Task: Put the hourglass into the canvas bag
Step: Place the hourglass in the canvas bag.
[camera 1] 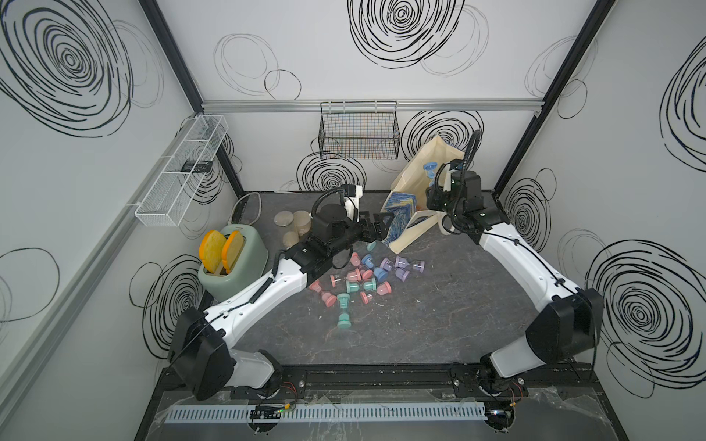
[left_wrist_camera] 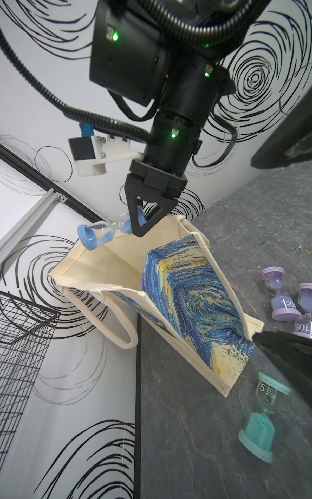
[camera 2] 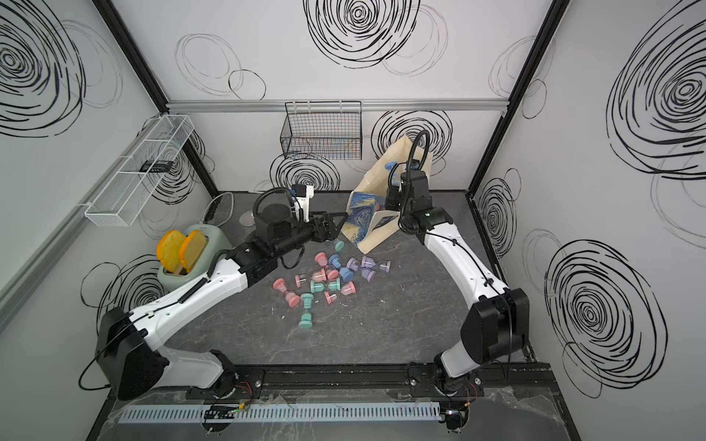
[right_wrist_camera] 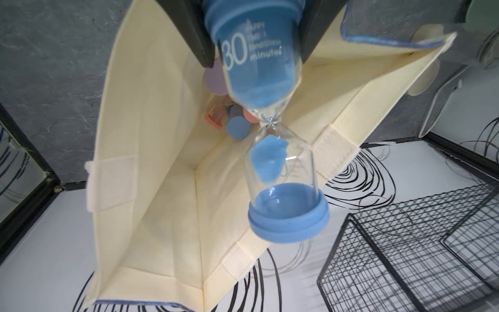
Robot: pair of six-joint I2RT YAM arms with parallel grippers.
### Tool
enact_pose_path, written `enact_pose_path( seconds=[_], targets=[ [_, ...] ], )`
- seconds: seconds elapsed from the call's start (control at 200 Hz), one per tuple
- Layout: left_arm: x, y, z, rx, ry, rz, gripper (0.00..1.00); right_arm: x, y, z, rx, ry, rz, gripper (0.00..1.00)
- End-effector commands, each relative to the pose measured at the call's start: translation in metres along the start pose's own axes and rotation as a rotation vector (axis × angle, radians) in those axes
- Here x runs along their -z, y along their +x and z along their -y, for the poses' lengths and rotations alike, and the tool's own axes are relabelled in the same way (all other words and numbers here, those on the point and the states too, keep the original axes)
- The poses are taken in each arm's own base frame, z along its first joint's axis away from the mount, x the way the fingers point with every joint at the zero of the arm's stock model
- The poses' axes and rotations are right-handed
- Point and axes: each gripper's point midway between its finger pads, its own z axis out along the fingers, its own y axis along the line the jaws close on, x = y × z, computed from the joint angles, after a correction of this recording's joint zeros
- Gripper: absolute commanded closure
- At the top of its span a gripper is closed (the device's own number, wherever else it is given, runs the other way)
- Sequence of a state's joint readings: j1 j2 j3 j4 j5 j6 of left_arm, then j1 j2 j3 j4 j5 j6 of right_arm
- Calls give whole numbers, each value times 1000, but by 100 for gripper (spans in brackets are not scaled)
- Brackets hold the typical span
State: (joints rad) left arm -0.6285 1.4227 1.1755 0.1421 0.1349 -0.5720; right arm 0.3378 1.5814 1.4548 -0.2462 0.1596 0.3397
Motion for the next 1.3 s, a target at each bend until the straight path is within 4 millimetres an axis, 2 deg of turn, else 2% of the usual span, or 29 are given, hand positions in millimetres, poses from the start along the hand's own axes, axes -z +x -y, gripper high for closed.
enact_pose_path(
  seconds=[0.0,0.13,0.24,0.365,0.505,0.775,1.141,1.296],
  targets=[
    [-16,-23,13,7,51,73,4,-12,-28,3,19,38,65,70],
    [-37,-20,1,15,40,78,4,-36,-28,12,28,59,44,69],
    [-55,-15,-7,40,43,52,4,-57,-17,23,40,88,-12,68],
    [-67,-10,-10,46,51,35,4,-68,-9,31,48,94,-35,65],
    [-74,-7,-16,76,41,43,4,-79,8,30,59,72,-80,61],
    [-78,-5,-21,101,29,62,4,-84,29,28,90,70,-133,53],
    [-74,-9,-24,101,10,86,4,-80,47,47,115,177,-167,46],
    [-75,-10,-24,104,5,96,4,-80,51,45,116,161,-177,42]
  ],
)
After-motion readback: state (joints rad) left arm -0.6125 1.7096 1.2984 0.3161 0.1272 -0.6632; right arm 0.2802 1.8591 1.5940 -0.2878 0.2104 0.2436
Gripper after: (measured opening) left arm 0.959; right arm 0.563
